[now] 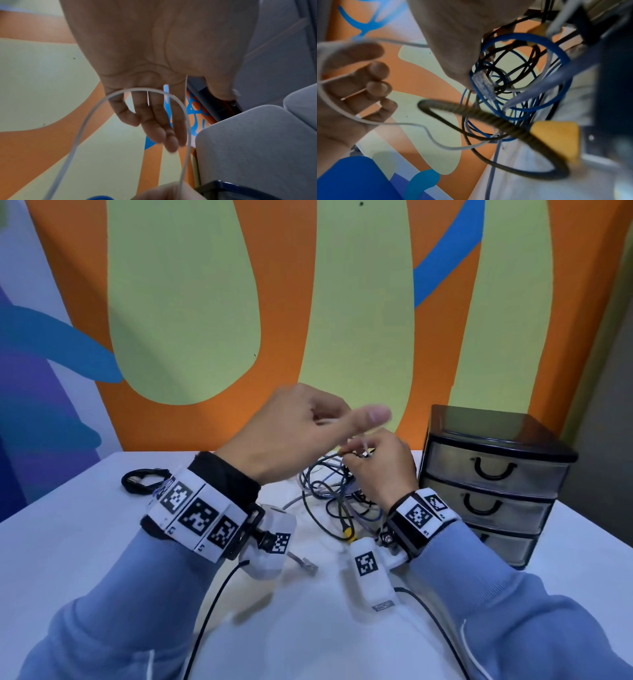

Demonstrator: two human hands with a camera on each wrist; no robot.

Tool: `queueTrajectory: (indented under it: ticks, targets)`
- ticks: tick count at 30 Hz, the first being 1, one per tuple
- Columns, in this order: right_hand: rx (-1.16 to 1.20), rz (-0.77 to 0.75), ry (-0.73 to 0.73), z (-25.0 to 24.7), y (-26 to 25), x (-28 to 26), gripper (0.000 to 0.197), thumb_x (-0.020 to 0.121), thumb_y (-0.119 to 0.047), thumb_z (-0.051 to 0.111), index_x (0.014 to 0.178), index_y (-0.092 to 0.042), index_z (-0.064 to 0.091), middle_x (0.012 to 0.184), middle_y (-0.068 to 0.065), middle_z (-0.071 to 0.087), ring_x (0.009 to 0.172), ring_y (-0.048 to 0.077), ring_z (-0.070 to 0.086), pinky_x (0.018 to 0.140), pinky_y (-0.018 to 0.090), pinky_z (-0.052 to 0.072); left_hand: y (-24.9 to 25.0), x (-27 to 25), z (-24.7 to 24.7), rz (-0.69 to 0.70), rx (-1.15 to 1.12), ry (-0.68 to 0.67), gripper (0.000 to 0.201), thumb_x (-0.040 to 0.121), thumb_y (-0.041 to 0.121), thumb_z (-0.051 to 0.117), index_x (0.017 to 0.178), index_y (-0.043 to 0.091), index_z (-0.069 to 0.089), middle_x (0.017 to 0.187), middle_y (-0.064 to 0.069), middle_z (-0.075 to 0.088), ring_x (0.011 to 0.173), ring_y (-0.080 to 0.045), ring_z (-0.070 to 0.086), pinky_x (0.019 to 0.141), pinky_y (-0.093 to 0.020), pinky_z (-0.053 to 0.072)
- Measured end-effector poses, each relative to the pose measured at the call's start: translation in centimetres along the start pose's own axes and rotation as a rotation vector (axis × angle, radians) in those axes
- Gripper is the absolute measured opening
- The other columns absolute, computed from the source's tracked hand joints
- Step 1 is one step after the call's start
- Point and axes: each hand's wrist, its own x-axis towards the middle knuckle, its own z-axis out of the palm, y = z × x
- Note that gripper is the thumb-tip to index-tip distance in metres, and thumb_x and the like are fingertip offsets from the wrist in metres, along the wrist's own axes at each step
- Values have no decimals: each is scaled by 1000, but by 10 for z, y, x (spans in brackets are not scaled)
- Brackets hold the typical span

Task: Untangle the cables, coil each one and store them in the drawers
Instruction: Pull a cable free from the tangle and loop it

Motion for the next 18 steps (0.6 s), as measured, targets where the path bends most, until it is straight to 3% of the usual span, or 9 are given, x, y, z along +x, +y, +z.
queueTrajectory:
  ticks: [2,4,6,9,12,14,15,18]
  targets:
    - [-33,-10,-42,0,-2,0,25,86,-26,69,64,-27,58,78,-1,60,75,29,59,61,35,48,2,-2,5,35,87,-117,50,91,66,68,74,20,78,58,-7,56,53,-15,41,52,-30,29]
    - [18,-64,-57,0,-5,-4,35,87,-22,72,62,-37,51,83,-7,56,91,30,60,79,44,51,-2,0,8,49,109,-101,36,97,47,73,71,21,76,52,0,48,52,-11,34,51,-30,25]
    - [99,-116,-50,-1,-6,-9,34,85,-17,73,74,-47,62,97,-17,62,108,22,60,98,53,47,-12,5,4,24,-41,43,32,101,37,69,75,19,74,53,9,46,54,-7,36,53,-27,27]
    - [186,-98,-46,2,-3,-11,37,86,-17,69,85,-54,69,108,-28,66,113,11,60,106,57,43,-31,11,-13,-93,-505,444,34,107,22,57,74,15,62,54,2,37,49,-6,31,50,-24,25]
    - [203,-62,-50,3,3,-6,39,89,-13,64,91,-51,72,115,-19,69,99,22,66,96,50,52,-48,6,-34,-126,-894,788,36,112,29,51,78,17,56,55,5,28,50,-11,19,48,-25,18]
    - [210,-42,-47,1,8,-3,44,92,-3,59,101,-44,73,122,-10,68,77,30,64,72,40,57,-59,3,-44,-148,-1028,907,36,113,35,46,83,17,54,58,4,29,51,-13,20,51,-27,19]
    - [218,-31,-43,0,10,-2,46,93,0,56,106,-41,74,124,-7,69,67,32,60,60,37,52,-64,1,-48,-160,-1053,950,36,114,36,44,84,16,54,59,4,30,51,-13,21,51,-28,20]
    - [217,-24,-21,-2,12,-1,44,93,2,55,104,-34,77,124,-5,71,58,32,56,51,42,47,-74,0,-52,-259,-917,993,34,111,29,50,80,15,59,58,3,32,49,-13,24,50,-29,21]
